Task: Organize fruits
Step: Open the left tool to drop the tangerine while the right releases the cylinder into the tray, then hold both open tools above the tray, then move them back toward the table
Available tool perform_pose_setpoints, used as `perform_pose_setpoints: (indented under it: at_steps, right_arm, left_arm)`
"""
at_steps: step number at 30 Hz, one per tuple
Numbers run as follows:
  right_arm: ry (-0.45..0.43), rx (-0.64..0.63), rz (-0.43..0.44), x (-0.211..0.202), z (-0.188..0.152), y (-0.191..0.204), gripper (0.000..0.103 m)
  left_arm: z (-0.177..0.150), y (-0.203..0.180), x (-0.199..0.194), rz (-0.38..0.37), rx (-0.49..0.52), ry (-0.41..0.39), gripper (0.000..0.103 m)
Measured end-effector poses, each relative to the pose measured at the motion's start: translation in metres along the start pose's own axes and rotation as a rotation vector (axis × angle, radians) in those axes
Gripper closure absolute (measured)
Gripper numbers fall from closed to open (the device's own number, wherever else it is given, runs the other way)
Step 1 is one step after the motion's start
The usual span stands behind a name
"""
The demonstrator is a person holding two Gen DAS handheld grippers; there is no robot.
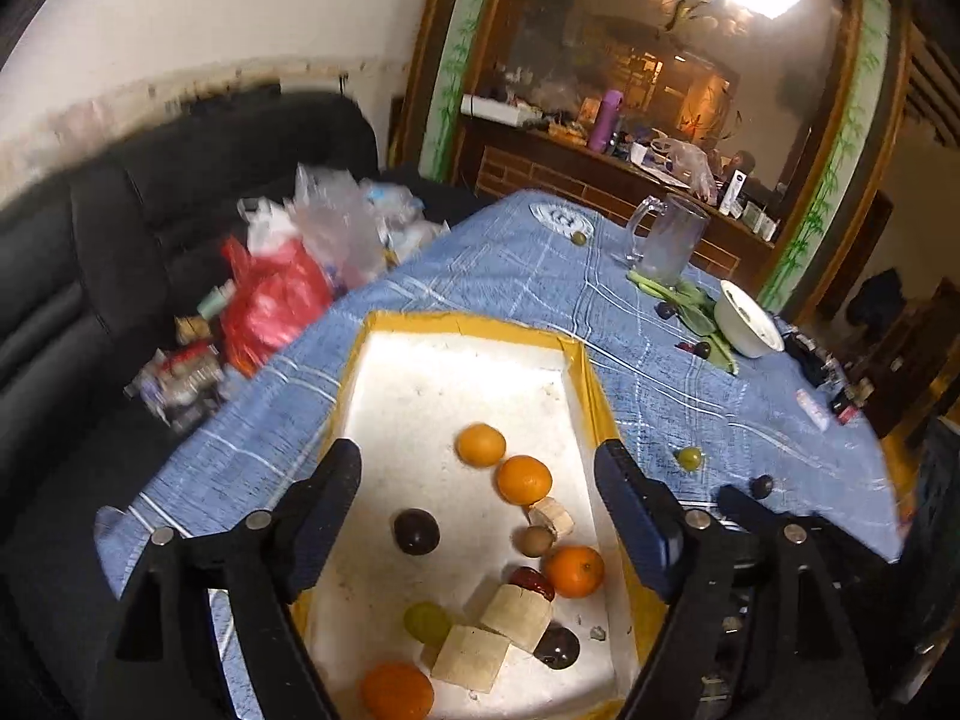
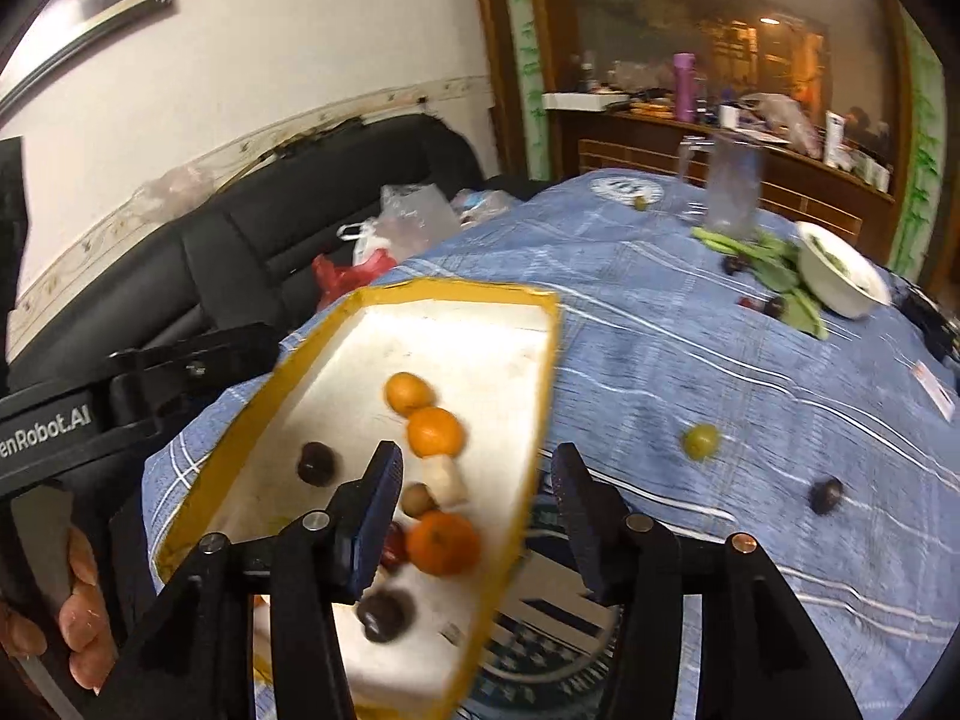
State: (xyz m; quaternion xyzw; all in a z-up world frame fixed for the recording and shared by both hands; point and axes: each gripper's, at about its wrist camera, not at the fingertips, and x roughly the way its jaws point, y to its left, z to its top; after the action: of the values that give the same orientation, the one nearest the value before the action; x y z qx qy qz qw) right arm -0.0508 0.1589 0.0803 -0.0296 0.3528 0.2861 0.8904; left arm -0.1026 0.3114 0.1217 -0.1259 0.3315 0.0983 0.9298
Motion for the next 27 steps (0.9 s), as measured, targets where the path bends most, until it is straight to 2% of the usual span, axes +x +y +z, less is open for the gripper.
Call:
perform_pose_setpoints:
  at_steps: [3,6,10,15,27]
  right_arm:
    - [-0.027,0.052,-0.03,-0.018,-0.01,-0.019,0.039]
    - [-0.044,0.1,-0.056,-0.034,-0.021,-0.034,0.038]
    - [-0.058,0.15,-0.096,-0.048,-0.037,-0.05,0.036]
    - [-0.057,0.17,-0.132,-0.056,-0.054,-0.058,0.034]
    - [-0.079,0.091,-0.178,-0.069,-0.075,-0.043,0.029]
  left_arm:
    - [-0.008,-0.018,-0.014,0.073,0.055,-0.085,0.012]
    - [-0.016,-0.033,-0.023,0.076,0.082,-0.13,0.007]
    - [-0.025,-0.049,-0.025,0.054,0.099,-0.114,0.007]
    - [-0.039,-0.071,-0.027,0.126,0.162,-0.113,0.007]
    - [-0.059,-0.08,-0.023,0.151,0.184,-0.089,0.007]
